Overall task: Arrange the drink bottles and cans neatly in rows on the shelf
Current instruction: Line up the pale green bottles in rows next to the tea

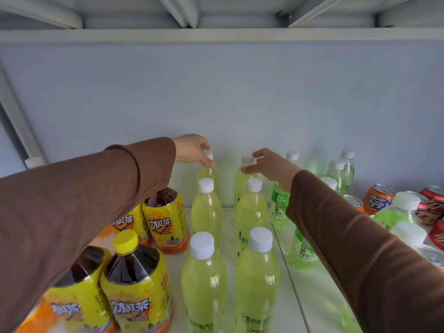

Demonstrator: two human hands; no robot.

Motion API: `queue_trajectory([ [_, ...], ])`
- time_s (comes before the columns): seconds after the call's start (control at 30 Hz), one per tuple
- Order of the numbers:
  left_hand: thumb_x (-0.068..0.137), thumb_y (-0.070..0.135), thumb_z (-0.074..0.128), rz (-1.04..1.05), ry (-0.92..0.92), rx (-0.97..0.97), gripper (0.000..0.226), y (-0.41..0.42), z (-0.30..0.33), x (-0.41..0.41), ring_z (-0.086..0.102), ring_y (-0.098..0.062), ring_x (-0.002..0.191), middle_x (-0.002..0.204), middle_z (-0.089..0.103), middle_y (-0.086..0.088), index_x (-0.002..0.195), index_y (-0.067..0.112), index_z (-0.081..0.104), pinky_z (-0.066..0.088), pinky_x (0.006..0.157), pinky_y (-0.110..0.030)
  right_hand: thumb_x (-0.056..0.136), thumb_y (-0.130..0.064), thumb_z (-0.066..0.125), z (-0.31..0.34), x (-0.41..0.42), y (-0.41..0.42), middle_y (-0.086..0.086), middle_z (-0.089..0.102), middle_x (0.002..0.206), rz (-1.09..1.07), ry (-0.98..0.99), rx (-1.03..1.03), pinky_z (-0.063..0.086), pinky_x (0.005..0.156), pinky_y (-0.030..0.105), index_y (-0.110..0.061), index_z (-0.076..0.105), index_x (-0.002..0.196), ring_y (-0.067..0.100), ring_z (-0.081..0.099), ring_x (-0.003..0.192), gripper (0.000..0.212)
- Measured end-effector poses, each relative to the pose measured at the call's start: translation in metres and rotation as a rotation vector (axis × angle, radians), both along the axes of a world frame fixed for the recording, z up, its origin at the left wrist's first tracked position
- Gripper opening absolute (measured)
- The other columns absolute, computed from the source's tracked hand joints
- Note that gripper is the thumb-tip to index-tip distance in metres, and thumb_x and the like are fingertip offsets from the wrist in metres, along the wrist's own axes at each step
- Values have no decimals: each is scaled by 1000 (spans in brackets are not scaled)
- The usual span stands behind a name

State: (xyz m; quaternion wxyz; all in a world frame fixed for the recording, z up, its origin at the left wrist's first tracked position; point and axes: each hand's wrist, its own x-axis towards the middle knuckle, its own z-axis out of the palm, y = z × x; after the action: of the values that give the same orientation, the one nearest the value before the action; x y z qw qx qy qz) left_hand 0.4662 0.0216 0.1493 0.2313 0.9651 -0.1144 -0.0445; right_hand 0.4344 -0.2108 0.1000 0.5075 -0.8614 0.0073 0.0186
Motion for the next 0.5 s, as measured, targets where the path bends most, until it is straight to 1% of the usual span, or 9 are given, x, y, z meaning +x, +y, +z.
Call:
queue_trajectory([
  [0.07, 84, 32, 79, -17, -67, 29, 73, 0, 5, -10, 44, -23, 138, 152, 45, -5, 147, 14, 45, 37, 109, -33, 86, -22, 82, 10, -7, -2, 11, 51, 148, 6, -29, -37, 33, 92, 29, -14, 44, 148, 20, 48, 113, 73],
  [0.17, 85, 35, 78, -43, -164, 96, 74, 2, 13, -27, 43, -23, 139, 154, 43, -5, 148, 17, 44, 37, 110, -35, 86, -24, 82, 23, -21, -5, 10, 48, 150, -5, -119, -150, 36, 94, 29, -12, 45, 148, 24, 50, 125, 73],
  [0.2, 85, 37, 77, -48, -193, 111, 73, 3, 16, -33, 43, -23, 139, 153, 44, -4, 148, 18, 44, 37, 109, -35, 85, -25, 82, 27, -27, -6, 10, 48, 149, -7, -146, -189, 37, 96, 29, -13, 45, 148, 24, 50, 126, 73],
  [0.3, 85, 39, 77, -74, -281, 144, 73, 3, 29, -57, 43, -23, 139, 153, 45, -4, 147, 19, 45, 36, 106, -33, 83, -32, 83, 39, -49, -11, 9, 50, 148, -24, -226, -342, 43, 107, 37, -18, 47, 146, 27, 48, 132, 73],
  [0.33, 86, 39, 76, -85, -309, 157, 71, 3, 34, -66, 43, -23, 139, 152, 45, -3, 147, 20, 45, 36, 105, -33, 83, -34, 82, 43, -58, -13, 9, 50, 148, -27, -248, -397, 44, 109, 41, -20, 47, 146, 28, 47, 134, 73],
  [0.37, 87, 39, 75, -96, -333, 167, 69, 2, 38, -75, 43, -22, 138, 152, 45, -3, 147, 21, 45, 36, 104, -33, 84, -35, 81, 48, -69, -14, 9, 51, 147, -25, -272, -450, 44, 109, 42, -20, 46, 147, 29, 45, 135, 73],
  [0.5, 88, 41, 72, -142, -402, 185, 66, -2, 51, -117, 44, -21, 137, 151, 46, 0, 145, 22, 47, 36, 101, -31, 89, -34, 77, 64, -117, -22, 9, 53, 144, -24, -359, -589, 39, 103, 37, -19, 44, 151, 28, 39, 138, 72],
])
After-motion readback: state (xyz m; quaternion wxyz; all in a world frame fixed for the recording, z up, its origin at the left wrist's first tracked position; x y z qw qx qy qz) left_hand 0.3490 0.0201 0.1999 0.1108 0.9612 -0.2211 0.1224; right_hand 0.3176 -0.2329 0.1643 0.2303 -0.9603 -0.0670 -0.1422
